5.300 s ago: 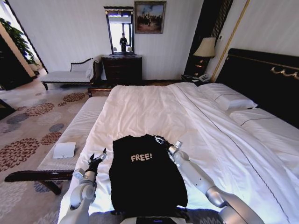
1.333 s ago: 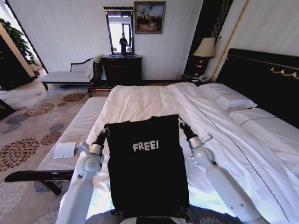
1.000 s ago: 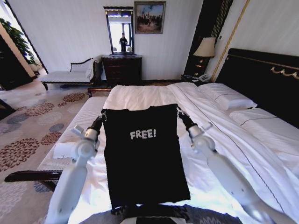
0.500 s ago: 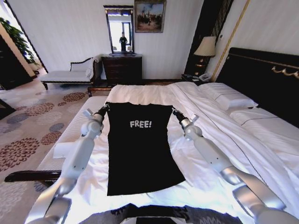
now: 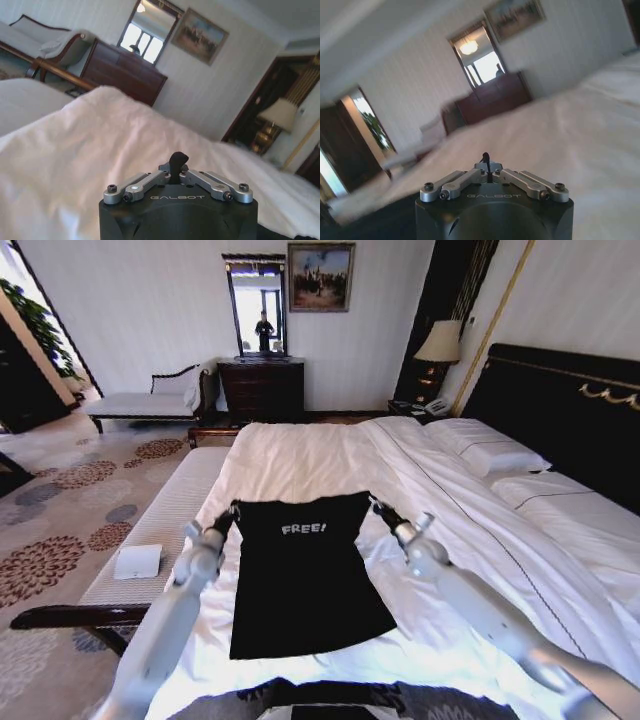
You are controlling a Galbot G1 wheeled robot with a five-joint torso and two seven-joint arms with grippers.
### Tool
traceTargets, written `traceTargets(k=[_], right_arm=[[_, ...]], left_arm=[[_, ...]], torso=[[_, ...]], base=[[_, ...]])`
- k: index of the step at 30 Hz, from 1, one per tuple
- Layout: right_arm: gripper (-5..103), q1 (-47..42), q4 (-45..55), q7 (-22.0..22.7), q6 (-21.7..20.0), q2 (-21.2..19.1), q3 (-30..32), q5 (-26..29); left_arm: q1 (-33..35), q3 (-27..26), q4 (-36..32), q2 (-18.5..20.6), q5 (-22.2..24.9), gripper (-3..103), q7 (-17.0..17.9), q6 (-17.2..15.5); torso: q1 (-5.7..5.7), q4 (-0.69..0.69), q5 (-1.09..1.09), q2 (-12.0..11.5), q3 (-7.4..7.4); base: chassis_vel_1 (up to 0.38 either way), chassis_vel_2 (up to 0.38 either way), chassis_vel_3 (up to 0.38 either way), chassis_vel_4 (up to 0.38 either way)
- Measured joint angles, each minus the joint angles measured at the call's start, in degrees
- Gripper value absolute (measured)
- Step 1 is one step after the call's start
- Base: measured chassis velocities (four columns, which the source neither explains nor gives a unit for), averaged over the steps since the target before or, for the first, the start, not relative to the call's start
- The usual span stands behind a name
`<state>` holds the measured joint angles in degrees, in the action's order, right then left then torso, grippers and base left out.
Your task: Fold the clothes on the bed.
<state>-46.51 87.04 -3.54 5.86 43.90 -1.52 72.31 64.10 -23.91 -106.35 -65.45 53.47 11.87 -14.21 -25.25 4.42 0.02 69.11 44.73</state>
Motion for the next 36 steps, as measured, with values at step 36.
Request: traceTargets(k=[36], right_arm=[[0, -37.0, 12.8, 7.1, 4.0, -0.8, 12.3, -16.1]], left_arm=[[37.4, -4.8, -11.1, -9.3, -24.1, 8, -3.9, 2.7]], torso=[[-0.03, -0.01, -0.03, 0.0, 0.03]], base=[[0.000, 0.000, 0.000, 0.000]])
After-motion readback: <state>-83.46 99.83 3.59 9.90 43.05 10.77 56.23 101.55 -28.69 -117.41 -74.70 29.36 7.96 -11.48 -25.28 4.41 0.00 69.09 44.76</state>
